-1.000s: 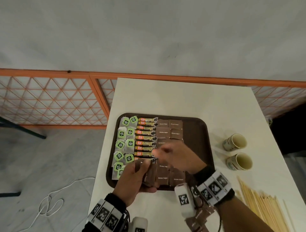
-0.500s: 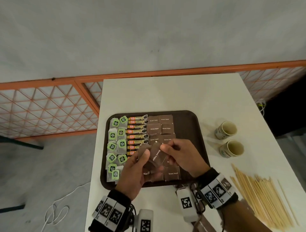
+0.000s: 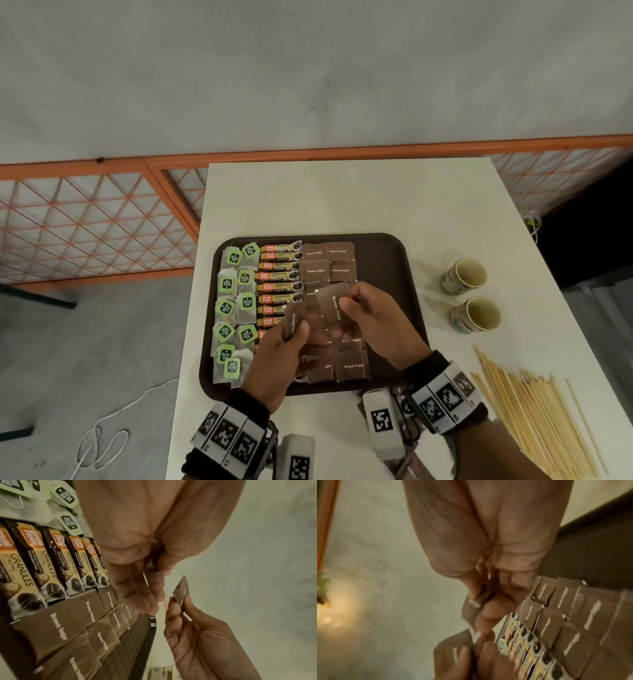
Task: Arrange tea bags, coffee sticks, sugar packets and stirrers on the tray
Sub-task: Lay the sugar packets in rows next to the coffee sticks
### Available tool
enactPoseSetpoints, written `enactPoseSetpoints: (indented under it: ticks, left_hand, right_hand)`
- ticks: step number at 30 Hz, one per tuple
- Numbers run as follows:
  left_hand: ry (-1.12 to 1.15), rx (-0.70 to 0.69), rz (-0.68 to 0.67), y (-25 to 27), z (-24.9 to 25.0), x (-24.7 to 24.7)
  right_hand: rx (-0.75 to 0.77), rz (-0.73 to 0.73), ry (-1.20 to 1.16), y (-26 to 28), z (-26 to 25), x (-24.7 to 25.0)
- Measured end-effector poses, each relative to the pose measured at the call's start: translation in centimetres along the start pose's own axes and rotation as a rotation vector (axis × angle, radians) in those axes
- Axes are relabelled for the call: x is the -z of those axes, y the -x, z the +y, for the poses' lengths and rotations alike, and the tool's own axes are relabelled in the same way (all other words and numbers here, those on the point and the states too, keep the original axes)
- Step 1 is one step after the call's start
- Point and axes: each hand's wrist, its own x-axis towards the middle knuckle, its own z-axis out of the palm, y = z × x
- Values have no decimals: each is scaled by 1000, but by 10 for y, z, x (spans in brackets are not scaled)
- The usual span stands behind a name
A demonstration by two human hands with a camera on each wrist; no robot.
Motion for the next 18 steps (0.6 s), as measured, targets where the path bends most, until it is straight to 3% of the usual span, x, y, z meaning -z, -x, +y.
enactPoseSetpoints:
  ticks: [3, 5, 8, 10, 14, 18]
  left_hand:
    - [-18, 41, -27, -5, 8, 1]
    - [-68, 57, -76, -7, 11, 0]
    - [-92, 47, -90, -8, 12, -4]
    - [-127, -1, -27, -12, 9, -6]
    - [-40, -31, 80, -21, -1, -12]
    - [-7, 24, 101, -21, -8, -9]
  right_hand:
    - [15, -162, 234, -4, -5, 4]
    - [42, -182, 370, -9, -6, 5]
    - [62, -110, 397, -17, -5, 2]
    - [61, -17, 341, -19, -4, -1]
    - [-48, 94, 125, -15, 6, -10]
    - [-135, 169, 111, -29, 20, -2]
